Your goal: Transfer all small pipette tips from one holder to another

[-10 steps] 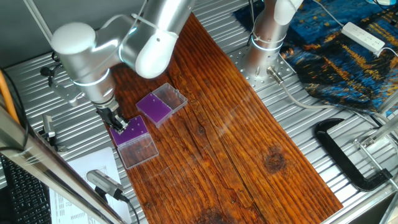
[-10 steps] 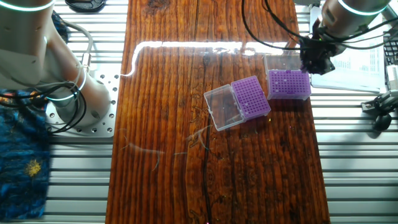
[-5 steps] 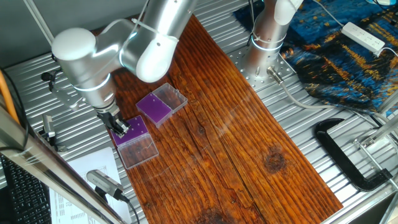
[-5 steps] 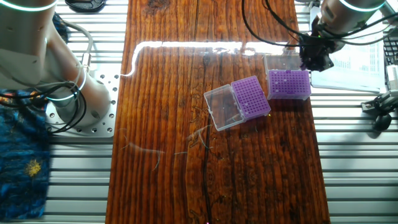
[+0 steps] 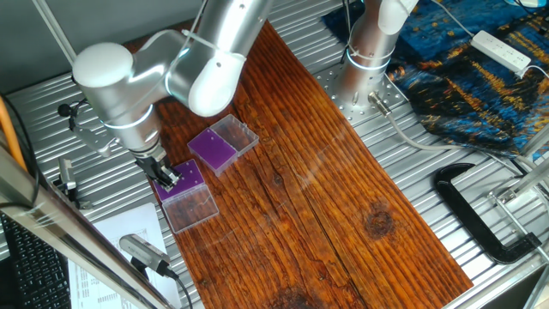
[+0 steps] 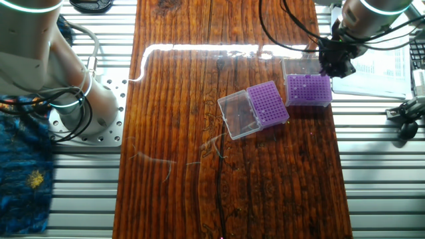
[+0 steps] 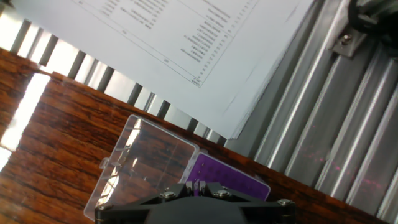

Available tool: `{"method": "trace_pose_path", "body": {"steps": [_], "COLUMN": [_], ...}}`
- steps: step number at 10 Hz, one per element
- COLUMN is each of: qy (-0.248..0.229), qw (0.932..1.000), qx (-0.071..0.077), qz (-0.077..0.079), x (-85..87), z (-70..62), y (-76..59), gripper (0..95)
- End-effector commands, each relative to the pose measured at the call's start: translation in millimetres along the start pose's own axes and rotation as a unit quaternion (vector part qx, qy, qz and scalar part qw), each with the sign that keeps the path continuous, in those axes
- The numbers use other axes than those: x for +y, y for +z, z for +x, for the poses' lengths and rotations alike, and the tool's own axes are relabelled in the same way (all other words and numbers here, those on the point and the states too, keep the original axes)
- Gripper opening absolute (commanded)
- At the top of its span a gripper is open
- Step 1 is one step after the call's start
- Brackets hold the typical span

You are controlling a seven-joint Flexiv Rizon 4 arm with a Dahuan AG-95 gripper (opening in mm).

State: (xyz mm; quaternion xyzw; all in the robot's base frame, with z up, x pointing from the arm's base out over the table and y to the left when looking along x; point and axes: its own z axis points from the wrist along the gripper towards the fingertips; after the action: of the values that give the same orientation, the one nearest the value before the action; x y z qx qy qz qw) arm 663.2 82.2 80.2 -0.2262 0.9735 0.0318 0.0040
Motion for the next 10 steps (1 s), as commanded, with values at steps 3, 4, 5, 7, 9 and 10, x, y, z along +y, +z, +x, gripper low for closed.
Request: {"method": "trace_pose_path", "body": {"steps": [3,4,5,7,9,10], "qy": [-0.005,-0.005,-0.007,-0.006,-0.005,-0.005], "qw": [0.9999,0.9999,0.9999,0.9998,0.9997,0.9996], "qx": [0.003,0.003,0.003,0.003,0.001,0.000], "qz": [-0.012,-0.013,-0.014,-0.020,-0.024,-0.027], "x": [-0.1,-0.1,-0.2,-0.2,-0.4,-0.4], "z": [1.4,1.4,1.5,1.8,2.0,2.1], "y": [0.4,0.5,1.2,2.3,3.9,4.5], "gripper": [0.0,0.0,0.0,0.0,0.0,0.0]}}
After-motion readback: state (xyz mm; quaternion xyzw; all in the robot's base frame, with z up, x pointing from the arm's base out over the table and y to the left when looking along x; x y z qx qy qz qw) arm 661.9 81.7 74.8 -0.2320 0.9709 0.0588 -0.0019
